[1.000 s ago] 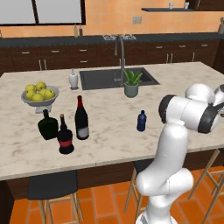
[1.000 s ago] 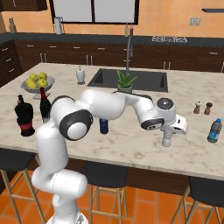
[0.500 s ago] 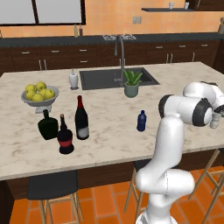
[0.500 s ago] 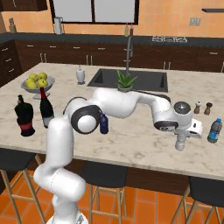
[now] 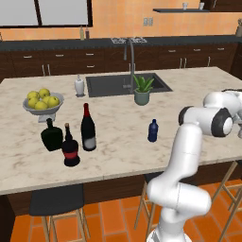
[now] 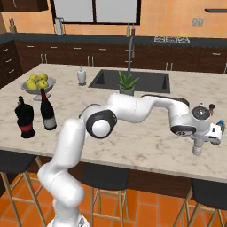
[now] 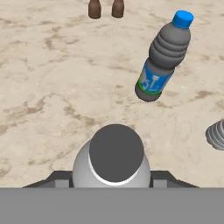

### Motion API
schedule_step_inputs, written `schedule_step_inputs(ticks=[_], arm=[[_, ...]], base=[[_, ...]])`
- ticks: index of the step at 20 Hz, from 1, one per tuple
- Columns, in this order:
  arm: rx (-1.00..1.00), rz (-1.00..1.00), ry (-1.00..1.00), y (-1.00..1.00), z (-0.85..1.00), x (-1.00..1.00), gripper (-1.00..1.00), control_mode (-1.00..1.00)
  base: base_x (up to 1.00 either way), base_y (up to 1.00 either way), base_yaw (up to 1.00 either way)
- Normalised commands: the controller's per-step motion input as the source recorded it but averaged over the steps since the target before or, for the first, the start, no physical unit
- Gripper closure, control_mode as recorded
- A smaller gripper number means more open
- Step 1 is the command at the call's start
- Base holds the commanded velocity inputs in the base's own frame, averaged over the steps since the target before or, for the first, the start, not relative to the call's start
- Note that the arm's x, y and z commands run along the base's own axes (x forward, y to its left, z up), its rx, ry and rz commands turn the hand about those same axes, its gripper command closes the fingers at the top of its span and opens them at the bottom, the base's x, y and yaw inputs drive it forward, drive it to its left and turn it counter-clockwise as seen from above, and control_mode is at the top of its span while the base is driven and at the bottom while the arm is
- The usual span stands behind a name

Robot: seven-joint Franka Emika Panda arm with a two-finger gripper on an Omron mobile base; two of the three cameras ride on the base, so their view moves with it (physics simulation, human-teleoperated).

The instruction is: Move the plastic bottles in the middle to the plastics group, and the glass bottles in the middle to the glass group.

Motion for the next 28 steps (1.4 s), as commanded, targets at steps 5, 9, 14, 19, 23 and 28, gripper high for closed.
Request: schedule_step_inputs(ticks=[5,9,14,19,23,28], arm=[[0.00,0.00,0.00,-0.54,0.00,0.00,1.00,-1.00],[0.00,0.00,0.00,-0.22,0.00,0.07,1.00,-1.00],[-0.02,0.00,0.00,-0.02,-0.08,0.13,1.00,-1.00],[-0.06,0.00,0.00,0.00,-0.41,0.03,1.00,-1.00],[-0.05,0.00,-0.04,0.00,-0.16,-0.01,1.00,-1.00],[-0.02,0.00,-0.19,0.00,-0.08,0.00,1.00,-1.00]], base=[[0.00,0.00,0.00],[0.00,0.00,0.00],[0.00,0.00,0.00],[0.00,0.00,0.00],[0.00,0.00,0.00],[0.00,0.00,0.00]])
